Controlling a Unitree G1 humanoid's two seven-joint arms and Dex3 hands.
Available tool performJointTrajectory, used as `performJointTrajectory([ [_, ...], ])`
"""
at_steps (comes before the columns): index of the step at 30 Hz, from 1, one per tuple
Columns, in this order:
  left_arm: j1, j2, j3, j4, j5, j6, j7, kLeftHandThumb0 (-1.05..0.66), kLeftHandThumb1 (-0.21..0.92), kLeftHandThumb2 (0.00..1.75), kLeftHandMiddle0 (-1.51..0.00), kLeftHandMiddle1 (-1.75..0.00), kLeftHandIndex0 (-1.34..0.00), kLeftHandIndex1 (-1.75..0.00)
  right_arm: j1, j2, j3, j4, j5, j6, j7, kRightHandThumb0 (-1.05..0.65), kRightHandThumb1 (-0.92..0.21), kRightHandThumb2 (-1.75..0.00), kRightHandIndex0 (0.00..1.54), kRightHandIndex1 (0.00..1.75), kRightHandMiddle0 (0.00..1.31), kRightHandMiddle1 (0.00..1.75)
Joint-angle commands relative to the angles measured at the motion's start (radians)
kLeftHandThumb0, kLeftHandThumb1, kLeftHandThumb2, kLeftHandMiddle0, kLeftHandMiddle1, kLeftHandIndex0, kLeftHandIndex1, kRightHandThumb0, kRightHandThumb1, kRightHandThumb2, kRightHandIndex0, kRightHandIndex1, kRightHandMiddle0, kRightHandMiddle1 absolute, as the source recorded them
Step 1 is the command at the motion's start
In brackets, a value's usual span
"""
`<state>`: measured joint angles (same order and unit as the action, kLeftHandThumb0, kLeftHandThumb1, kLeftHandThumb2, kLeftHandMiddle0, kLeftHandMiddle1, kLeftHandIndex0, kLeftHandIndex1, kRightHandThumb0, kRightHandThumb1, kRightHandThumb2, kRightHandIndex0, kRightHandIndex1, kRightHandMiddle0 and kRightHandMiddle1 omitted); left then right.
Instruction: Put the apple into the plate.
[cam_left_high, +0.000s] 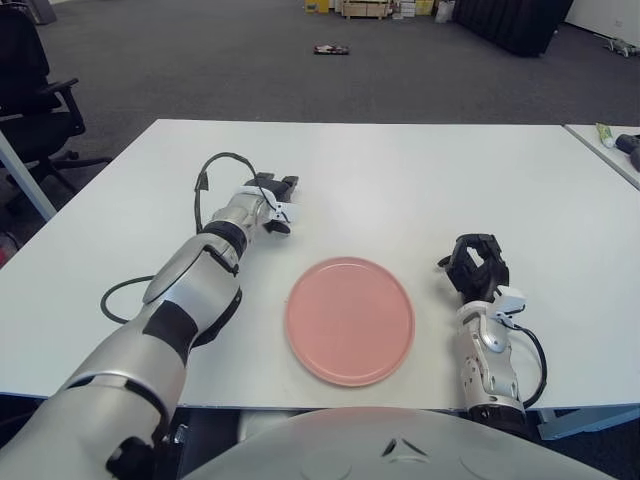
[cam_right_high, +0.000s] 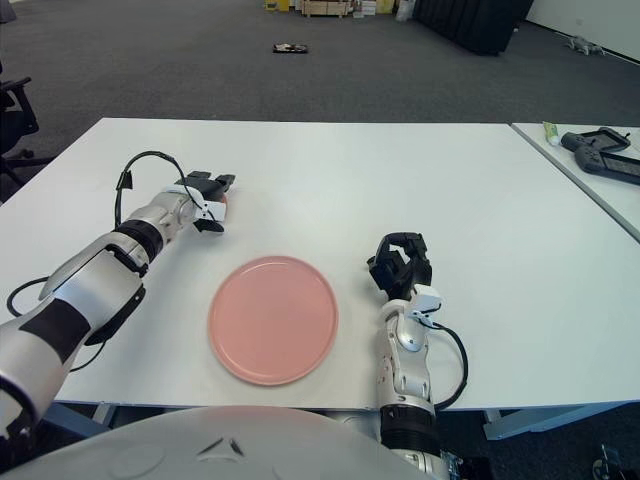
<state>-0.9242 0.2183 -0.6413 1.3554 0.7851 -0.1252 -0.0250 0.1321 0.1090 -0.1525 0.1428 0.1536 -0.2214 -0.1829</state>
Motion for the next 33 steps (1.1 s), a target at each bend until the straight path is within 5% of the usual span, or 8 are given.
performJointTrajectory([
  [1, 0.048, 0.019, 0.006, 0.025, -0.006, 0.022, -0.012, -0.67, 0.4, 0.86, 0.0, -0.47, 0.0, -0.17, 0.001, 0.022, -0.004, -0.009, 0.013, 0.011, 0.003, -0.38, -0.68, -0.86, 0.57, 1.75, 0.34, 1.75],
  [9, 0.065, 0.034, 0.024, 0.026, -0.016, 0.037, 0.038, -0.55, 0.32, 0.98, 0.0, -1.0, 0.0, -0.82, 0.002, 0.025, -0.007, -0.014, 0.021, 0.015, 0.007, -0.38, -0.69, -0.85, 0.57, 1.75, 0.34, 1.75],
  [11, 0.079, 0.042, 0.04, 0.03, -0.029, 0.041, 0.05, -0.49, 0.28, 1.06, -0.03, -1.23, 0.0, -1.31, 0.003, 0.027, -0.008, -0.017, 0.021, 0.017, 0.003, -0.38, -0.69, -0.85, 0.57, 1.75, 0.34, 1.75],
  [14, 0.079, 0.038, 0.059, 0.029, -0.047, 0.047, 0.052, -0.44, 0.25, 1.13, -0.11, -1.46, 0.0, -1.6, 0.004, 0.026, -0.008, -0.019, 0.018, 0.018, 0.0, -0.38, -0.68, -0.85, 0.56, 1.75, 0.34, 1.75],
  [18, 0.081, 0.036, 0.075, 0.028, -0.06, 0.05, 0.056, -0.38, 0.27, 1.15, -0.21, -1.66, -0.14, -1.71, 0.005, 0.024, -0.008, -0.019, 0.013, 0.015, -0.002, -0.38, -0.68, -0.86, 0.56, 1.75, 0.34, 1.75],
  [21, 0.083, 0.036, 0.08, 0.027, -0.064, 0.052, 0.059, -0.13, 0.41, 1.07, -0.45, -1.5, -0.33, -1.73, 0.005, 0.021, -0.008, -0.019, 0.011, 0.015, -0.002, -0.38, -0.68, -0.86, 0.56, 1.75, 0.34, 1.75],
  [33, 0.092, 0.035, 0.121, 0.03, -0.099, 0.077, 0.041, 0.0, 0.19, 1.36, -0.78, -1.43, -0.55, -1.75, 0.006, 0.02, -0.012, -0.02, 0.007, 0.018, -0.009, -0.38, -0.67, -0.87, 0.59, 1.75, 0.35, 1.75],
])
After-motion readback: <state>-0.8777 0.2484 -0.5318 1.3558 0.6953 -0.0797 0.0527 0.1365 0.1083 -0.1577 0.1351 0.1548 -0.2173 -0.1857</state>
